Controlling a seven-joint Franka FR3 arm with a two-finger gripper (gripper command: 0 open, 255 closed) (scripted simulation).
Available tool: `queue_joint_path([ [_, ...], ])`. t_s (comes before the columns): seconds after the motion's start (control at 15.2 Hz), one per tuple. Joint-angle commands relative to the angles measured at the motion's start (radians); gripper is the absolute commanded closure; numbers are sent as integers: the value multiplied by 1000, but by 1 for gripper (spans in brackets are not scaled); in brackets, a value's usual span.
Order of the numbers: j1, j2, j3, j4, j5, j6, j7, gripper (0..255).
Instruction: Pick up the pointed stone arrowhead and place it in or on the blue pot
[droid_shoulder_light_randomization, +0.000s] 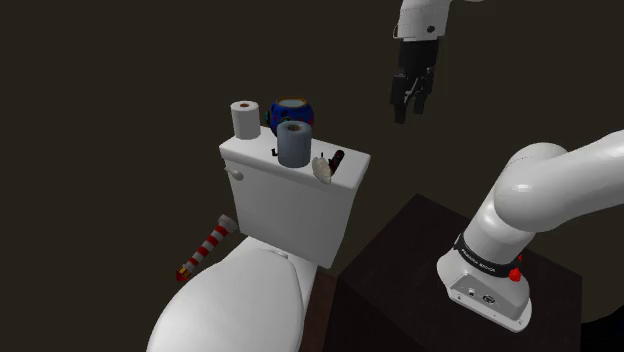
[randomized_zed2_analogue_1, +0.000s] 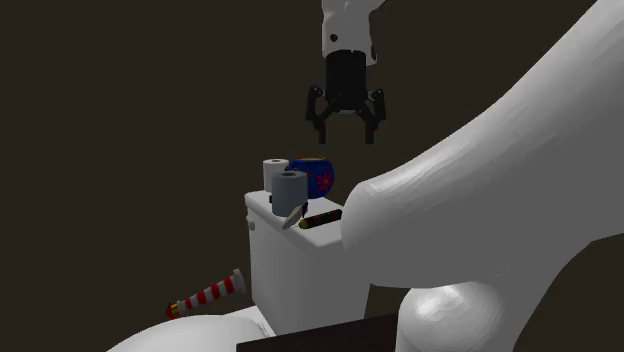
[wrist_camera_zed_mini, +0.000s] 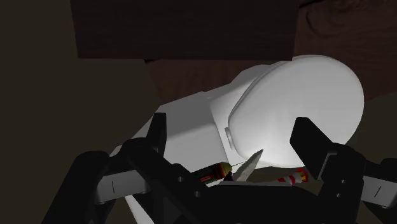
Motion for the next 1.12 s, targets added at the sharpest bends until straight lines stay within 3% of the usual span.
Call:
queue_joint_path([
  [0.0,0,0,0,0,0,0,0,0],
  [0.53,-23,169,61,-83,102,342,165,0],
  [1.06,-44,423,111,-67,177,678,305,0],
])
